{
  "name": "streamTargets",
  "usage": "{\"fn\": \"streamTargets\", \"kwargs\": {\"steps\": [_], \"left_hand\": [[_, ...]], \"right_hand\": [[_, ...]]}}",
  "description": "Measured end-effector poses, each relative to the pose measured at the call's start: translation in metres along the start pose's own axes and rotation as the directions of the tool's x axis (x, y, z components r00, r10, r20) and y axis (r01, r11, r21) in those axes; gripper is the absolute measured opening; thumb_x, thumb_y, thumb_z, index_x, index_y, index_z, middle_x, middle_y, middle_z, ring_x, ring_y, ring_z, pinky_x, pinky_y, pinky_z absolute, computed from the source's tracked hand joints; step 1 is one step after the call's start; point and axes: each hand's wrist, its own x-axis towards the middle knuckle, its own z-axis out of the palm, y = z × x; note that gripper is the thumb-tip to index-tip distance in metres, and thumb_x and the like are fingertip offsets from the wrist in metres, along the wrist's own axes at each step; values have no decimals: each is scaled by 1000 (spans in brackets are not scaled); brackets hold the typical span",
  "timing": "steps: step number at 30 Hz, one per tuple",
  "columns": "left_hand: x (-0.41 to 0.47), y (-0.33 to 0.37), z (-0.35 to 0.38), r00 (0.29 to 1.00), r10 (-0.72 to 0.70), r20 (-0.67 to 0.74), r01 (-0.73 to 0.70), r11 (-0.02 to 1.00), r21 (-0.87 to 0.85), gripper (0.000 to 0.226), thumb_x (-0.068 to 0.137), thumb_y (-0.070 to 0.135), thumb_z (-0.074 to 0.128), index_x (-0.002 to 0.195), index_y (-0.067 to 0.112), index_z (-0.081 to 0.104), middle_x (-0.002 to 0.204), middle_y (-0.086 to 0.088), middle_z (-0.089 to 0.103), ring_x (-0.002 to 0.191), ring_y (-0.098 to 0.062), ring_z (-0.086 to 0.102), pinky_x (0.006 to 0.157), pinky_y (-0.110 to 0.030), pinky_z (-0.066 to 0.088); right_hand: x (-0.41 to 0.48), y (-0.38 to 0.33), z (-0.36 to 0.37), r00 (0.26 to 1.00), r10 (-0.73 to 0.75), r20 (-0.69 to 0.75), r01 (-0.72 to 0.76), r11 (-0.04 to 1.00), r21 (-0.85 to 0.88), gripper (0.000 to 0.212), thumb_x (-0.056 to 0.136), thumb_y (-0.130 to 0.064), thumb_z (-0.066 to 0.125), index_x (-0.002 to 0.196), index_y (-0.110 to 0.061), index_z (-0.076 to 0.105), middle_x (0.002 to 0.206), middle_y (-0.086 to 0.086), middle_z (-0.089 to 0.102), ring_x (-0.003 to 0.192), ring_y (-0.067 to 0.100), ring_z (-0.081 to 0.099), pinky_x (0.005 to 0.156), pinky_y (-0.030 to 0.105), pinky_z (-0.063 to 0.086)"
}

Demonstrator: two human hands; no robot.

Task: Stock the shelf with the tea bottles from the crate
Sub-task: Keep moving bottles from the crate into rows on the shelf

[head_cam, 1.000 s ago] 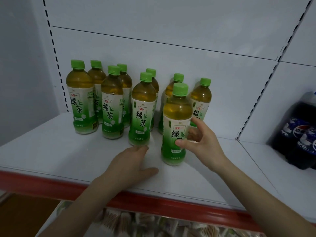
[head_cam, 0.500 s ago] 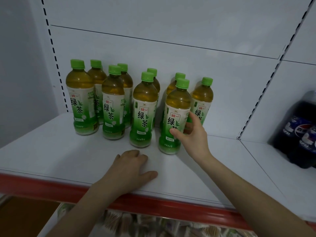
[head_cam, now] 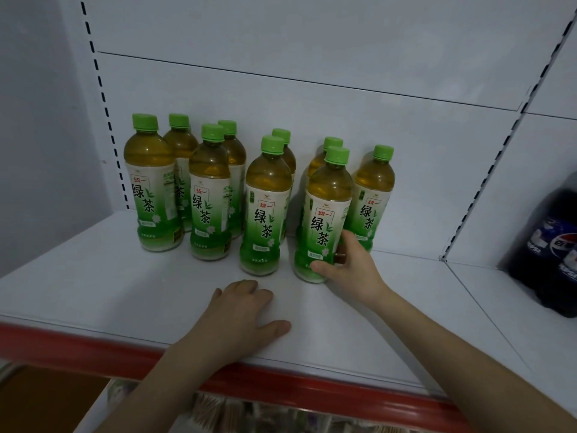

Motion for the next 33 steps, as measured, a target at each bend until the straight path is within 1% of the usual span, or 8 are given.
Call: {"fn": "streamTargets", "kwargs": {"steps": [5,8,15,23,25,27,29,33], "left_hand": [[-2,2,-3,1000,-3,7,3,1000,-12,113,43,77,3,136,24,39,151,-4,25,139,-17,20,114,-37,18],[-3,3,-5,1000,-7,3,7,1000,-29,113,42,76,5,135,23,41,151,-4,26,139,-17,21,114,-37,18],[-5,5,-7,1000,-18,14,18,999,-39,114,42,77,5,137,25,38,152,-4,23,140,-17,19,115,-36,17],[-6,7,-10,999,-26,32,29,996,-89,111,44,78,10,133,21,43,147,-4,32,135,-18,28,112,-32,23],[-3,5,-12,997,-70,-29,65,986,-151,94,63,78,29,132,16,45,140,-5,42,128,-19,39,105,-28,30],[5,2,-14,970,-155,-185,112,968,-224,64,85,55,48,132,12,43,131,-8,51,120,-21,47,96,-27,36],[15,2,-18,924,-232,-304,140,946,-293,53,89,41,53,129,10,41,124,-11,56,111,-24,53,88,-30,42],[40,6,-20,889,-322,-326,230,929,-290,53,85,42,58,119,6,39,114,-13,59,101,-29,59,78,-34,47]], "right_hand": [[5,3,0,1000,11,17,-12,1000,25,64,76,-8,71,131,-15,39,122,-5,55,105,6,51,86,17,42],[7,2,0,999,24,25,-25,999,39,63,77,-7,70,132,-14,38,116,-9,52,105,6,49,88,18,41],[13,6,-1,997,41,65,-46,997,67,68,77,-6,70,134,-16,35,130,1,53,114,14,51,94,27,43],[11,5,-1,998,22,52,-27,996,82,67,78,-7,69,135,-15,35,132,2,52,109,9,49,91,22,41],[11,4,-1,998,26,56,-30,997,77,66,79,-7,69,135,-15,35,132,2,52,109,9,49,91,23,42],[10,4,-2,998,26,57,-31,997,77,65,79,-8,69,134,-15,35,131,2,52,110,11,50,92,24,42],[10,3,-2,998,27,54,-31,997,77,65,79,-8,69,134,-15,36,129,1,53,110,12,50,92,25,43],[8,4,0,999,20,37,-23,997,76,63,78,-7,69,132,-15,38,122,-4,54,110,12,52,92,25,43]]}}
